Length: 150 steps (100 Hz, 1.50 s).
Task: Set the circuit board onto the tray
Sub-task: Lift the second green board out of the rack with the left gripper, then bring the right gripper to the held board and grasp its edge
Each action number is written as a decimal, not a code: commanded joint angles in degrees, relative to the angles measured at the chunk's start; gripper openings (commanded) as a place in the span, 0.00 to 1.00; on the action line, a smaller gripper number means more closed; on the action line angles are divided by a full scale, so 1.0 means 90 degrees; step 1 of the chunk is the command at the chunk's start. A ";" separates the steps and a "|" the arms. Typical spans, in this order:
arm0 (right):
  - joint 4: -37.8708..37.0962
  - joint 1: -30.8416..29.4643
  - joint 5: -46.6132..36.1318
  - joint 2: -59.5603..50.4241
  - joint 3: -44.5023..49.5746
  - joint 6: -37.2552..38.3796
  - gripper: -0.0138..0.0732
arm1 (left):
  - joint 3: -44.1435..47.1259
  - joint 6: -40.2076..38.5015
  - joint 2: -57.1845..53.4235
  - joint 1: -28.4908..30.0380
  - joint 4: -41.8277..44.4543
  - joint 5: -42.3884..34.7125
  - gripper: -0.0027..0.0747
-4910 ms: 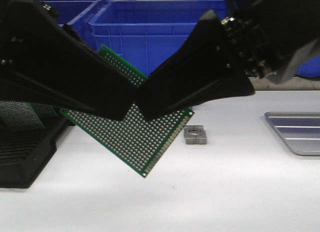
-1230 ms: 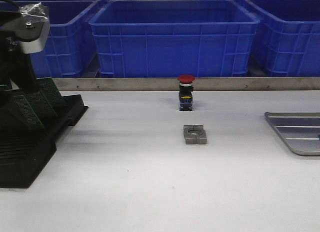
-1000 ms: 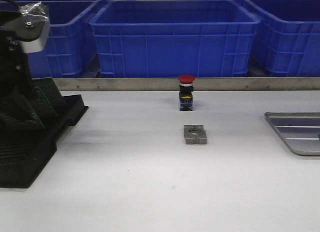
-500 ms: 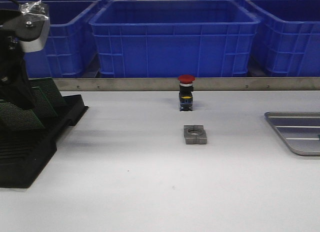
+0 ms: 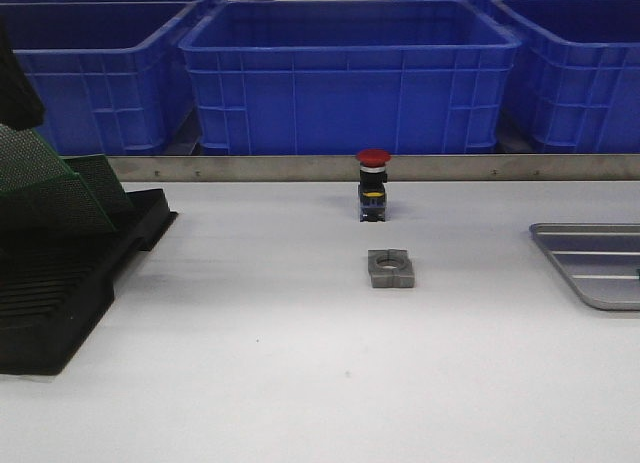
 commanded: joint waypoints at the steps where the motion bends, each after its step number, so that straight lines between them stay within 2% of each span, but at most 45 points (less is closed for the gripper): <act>1: 0.0204 -0.0051 -0.0021 -0.0154 -0.0197 -0.0247 0.67 | -0.0197 -0.0077 -0.0414 0.0016 -0.0497 -0.0137 0.01; 16: 0.0204 -0.0051 0.0264 -0.0154 -0.0197 -0.0315 0.67 | -0.0197 -0.0077 -0.0565 0.0016 -0.1396 0.0194 0.01; 34: 0.0302 0.0043 0.0844 -0.0154 -0.0197 -0.0858 0.67 | -0.0197 -0.0051 -0.0565 0.0016 -0.3211 0.0824 0.01; 45: 0.0426 0.0462 0.1054 -0.0154 -0.0197 -0.1526 0.67 | -0.0197 -0.0051 -0.0565 0.0016 -0.4232 0.1141 0.01; 59: 0.0438 0.1323 0.1407 -0.0154 -0.0197 -0.2576 0.67 | -0.0197 0.0150 -0.0541 0.0016 -0.4903 0.1819 0.01; 71: 0.0444 0.2125 0.1603 -0.0154 -0.0197 -0.3223 0.67 | -0.0197 0.0477 -0.0411 0.0016 -0.5193 0.2541 0.01; 82: 0.0471 0.2786 0.1603 -0.0107 -0.0204 -0.3380 0.67 | -0.0197 0.0624 -0.0254 0.0004 -0.5427 0.2997 0.01; 111: 0.0471 0.4183 0.1644 0.0391 -0.0261 -0.3379 0.67 | -0.0197 0.0887 0.0083 -0.0465 -0.5498 0.3057 0.01; 131: 0.0477 0.4700 0.2094 0.1023 -0.0807 -0.3317 0.67 | -0.0197 0.1053 0.0120 -0.0623 -0.5715 0.3068 0.01; 150: 0.0485 0.5006 0.2148 0.1670 -0.1216 -0.3281 0.67 | -0.0197 0.1067 0.0120 -0.0623 -0.5715 0.3068 0.01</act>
